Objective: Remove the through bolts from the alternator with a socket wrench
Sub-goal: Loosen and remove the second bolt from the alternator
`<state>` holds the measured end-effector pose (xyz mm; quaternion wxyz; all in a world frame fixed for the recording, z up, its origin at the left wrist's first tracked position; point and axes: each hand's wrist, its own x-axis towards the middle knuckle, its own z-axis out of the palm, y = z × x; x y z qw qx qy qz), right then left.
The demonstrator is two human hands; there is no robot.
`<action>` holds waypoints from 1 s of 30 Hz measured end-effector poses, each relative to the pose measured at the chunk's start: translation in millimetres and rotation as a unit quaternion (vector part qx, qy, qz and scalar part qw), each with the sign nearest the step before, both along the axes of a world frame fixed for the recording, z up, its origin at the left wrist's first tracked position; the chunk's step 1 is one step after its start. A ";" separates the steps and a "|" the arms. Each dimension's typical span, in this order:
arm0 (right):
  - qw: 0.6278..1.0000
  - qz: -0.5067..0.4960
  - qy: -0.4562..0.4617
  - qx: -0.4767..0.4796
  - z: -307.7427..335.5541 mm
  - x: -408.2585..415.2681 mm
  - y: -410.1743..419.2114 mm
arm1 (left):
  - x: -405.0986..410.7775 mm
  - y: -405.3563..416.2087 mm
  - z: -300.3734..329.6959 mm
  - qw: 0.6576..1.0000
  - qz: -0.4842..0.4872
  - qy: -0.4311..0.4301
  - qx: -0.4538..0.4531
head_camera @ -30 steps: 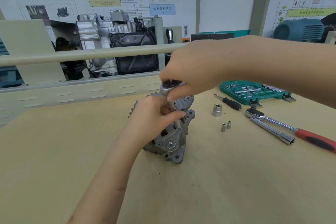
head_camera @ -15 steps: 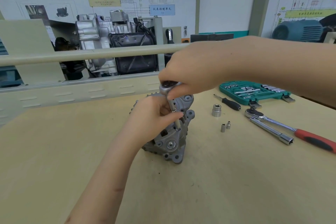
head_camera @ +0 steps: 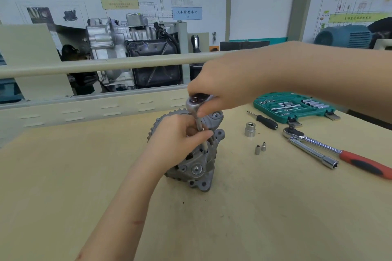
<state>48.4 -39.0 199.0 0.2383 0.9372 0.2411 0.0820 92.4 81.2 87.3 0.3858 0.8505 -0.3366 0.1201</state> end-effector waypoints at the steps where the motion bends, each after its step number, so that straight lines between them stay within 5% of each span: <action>1: 0.999 -0.009 -0.016 -0.032 1.2 0.8 -0.2 | 0.1 -1.9 -0.5 1.000 0.011 -0.016 0.002; 6: 0.999 -0.020 -0.010 -0.028 0.3 1.8 -3.8 | 1.8 -4.5 -0.1 0.999 0.018 -0.033 0.018; 12: 0.999 0.026 0.041 -0.005 2.8 1.3 -5.4 | 1.8 5.1 1.0 0.996 -0.066 0.066 0.001; 21: 0.998 -0.031 -0.031 -0.052 0.7 2.3 -2.9 | 2.4 -2.2 -1.1 0.999 0.013 -0.040 0.006; 27: 0.999 0.000 -0.009 -0.037 0.9 -1.6 -5.4 | 1.8 6.6 -0.1 0.995 -0.061 0.067 -0.032; 30: 0.999 0.008 0.011 -0.046 4.0 -3.0 -5.7 | 2.7 6.6 -1.8 0.997 -0.037 0.052 -0.032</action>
